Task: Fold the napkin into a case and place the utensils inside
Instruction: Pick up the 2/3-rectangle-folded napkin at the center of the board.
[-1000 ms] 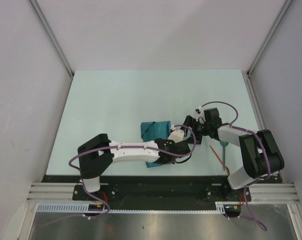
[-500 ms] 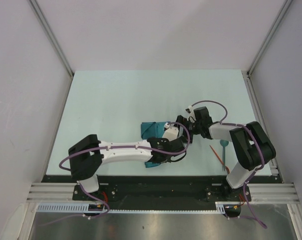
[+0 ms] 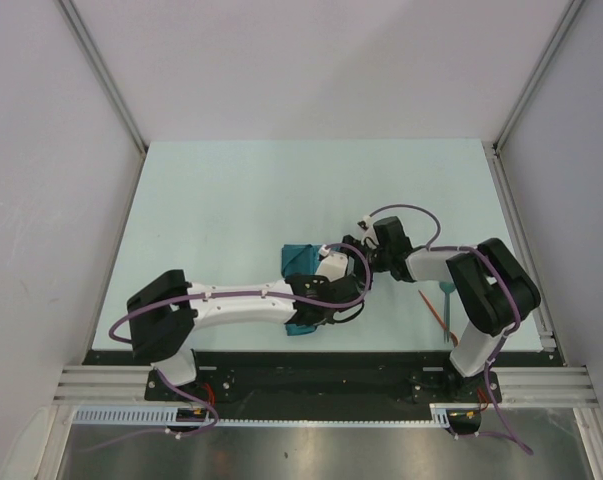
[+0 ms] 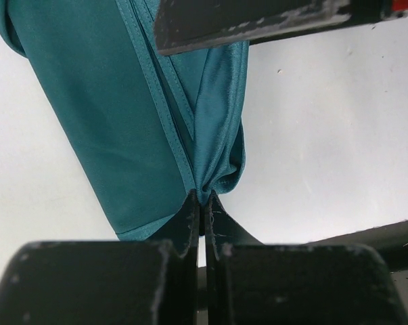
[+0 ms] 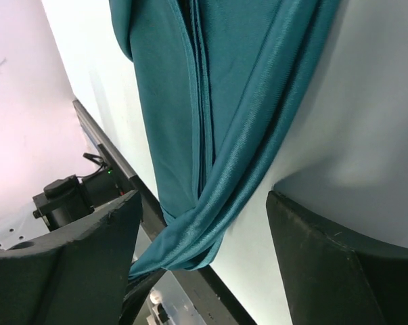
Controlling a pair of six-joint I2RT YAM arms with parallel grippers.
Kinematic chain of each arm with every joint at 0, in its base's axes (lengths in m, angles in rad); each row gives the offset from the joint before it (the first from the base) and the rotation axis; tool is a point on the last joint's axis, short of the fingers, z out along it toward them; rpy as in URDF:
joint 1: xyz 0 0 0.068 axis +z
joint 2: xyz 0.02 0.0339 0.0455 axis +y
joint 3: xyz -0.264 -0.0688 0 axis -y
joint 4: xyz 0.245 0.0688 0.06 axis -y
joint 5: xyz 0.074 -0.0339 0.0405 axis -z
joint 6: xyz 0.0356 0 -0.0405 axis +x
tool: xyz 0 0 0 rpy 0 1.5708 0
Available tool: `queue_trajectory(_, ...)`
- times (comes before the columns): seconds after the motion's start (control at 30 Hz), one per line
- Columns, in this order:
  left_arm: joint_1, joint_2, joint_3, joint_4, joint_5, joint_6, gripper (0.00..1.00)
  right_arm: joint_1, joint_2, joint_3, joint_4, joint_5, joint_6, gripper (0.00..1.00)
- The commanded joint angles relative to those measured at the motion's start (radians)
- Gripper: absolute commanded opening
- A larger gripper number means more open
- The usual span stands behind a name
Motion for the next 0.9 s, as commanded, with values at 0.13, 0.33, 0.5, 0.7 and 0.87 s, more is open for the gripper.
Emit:
queue_trajectory(0.13,0.006,-0.067,-0.012,0.004,-0.015,-0.023,0.00,0.032,0.076,-0.012,0.076,0.038,0.068,0.72)
queue_trajectory(0.33,0.006,-0.074,-0.028,0.016,-0.005,-0.028,0.00,0.033,0.112,0.011,0.093,0.048,0.064,0.65)
queue_trajectory(0.5,0.006,-0.082,-0.057,0.053,0.029,-0.017,0.00,0.032,0.129,0.050,0.084,0.075,0.035,0.51)
queue_trajectory(0.7,0.006,-0.128,-0.118,0.141,0.087,0.019,0.14,0.033,0.152,0.077,0.057,0.098,-0.002,0.28)
queue_trajectory(0.87,0.012,-0.215,-0.167,0.226,0.153,0.082,0.49,0.039,0.158,0.093,0.022,0.123,-0.033,0.18)
